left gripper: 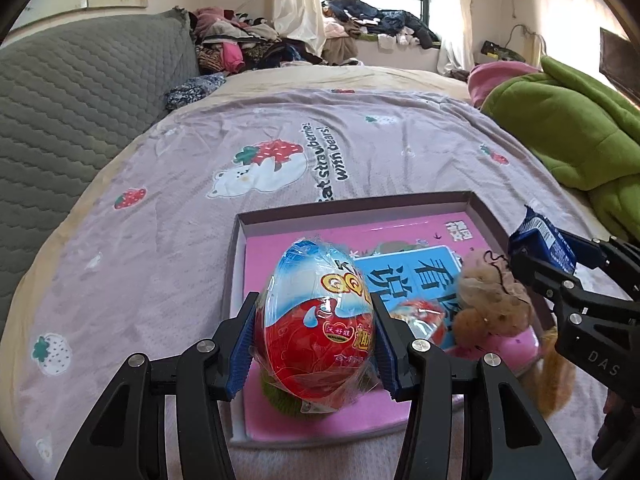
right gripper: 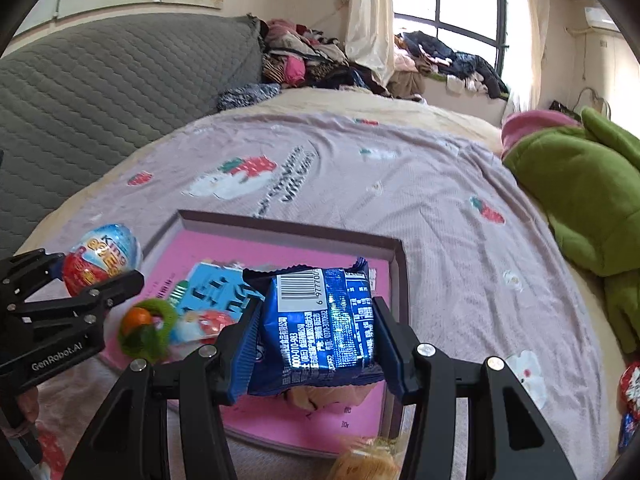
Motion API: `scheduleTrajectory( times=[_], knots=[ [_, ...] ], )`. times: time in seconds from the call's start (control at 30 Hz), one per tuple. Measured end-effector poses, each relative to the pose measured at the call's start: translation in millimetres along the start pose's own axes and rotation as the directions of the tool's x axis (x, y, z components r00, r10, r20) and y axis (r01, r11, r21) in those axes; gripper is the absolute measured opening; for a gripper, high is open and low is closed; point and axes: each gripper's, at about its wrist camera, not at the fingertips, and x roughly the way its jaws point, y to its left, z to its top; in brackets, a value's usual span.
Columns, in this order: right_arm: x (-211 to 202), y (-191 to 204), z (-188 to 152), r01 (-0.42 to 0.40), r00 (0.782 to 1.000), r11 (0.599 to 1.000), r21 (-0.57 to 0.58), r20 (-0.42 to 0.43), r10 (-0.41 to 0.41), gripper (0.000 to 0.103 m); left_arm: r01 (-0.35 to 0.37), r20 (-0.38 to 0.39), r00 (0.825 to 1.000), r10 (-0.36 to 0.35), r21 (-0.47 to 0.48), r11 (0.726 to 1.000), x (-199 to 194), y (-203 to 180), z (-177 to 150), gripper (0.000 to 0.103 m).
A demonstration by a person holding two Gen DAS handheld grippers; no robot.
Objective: Organize objects
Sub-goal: 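Lift and carry the Kinder egg with left gripper while right gripper carries the blue packet over the tray, then open left gripper dropping the Kinder egg into the tray while right gripper releases the blue packet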
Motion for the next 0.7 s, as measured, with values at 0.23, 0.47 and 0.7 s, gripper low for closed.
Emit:
scheduleTrajectory(
  times=[0.23, 0.47, 0.7],
  knots=[
    [27.8, -2.5, -12.1, 0.025, 0.998, 1.000, -0.011, -0.057, -0.026, 0.053, -0.008, -0.029, 1.000, 0.008, 0.007, 1.000, 26.1, -6.0, -3.1, 0.053],
    [43.0, -1.0, -20.4, 0.036, 0.993, 0.999, -0.009, -0.108, -0.037, 0.053, -0.027, -0.077, 0.997, 0.028, 0.016, 1.000, 44.5, -9.1, -11.7, 0.053],
    [47.8, -2.8, -22.3, 0.039, 0.992, 0.999, 0.005, -0.123, -0.038, 0.054, -0.041, -0.119, 0.992, 0.041, 0.005, 0.999, 59.3, -7.2, -19.8, 0.056]
  ],
)
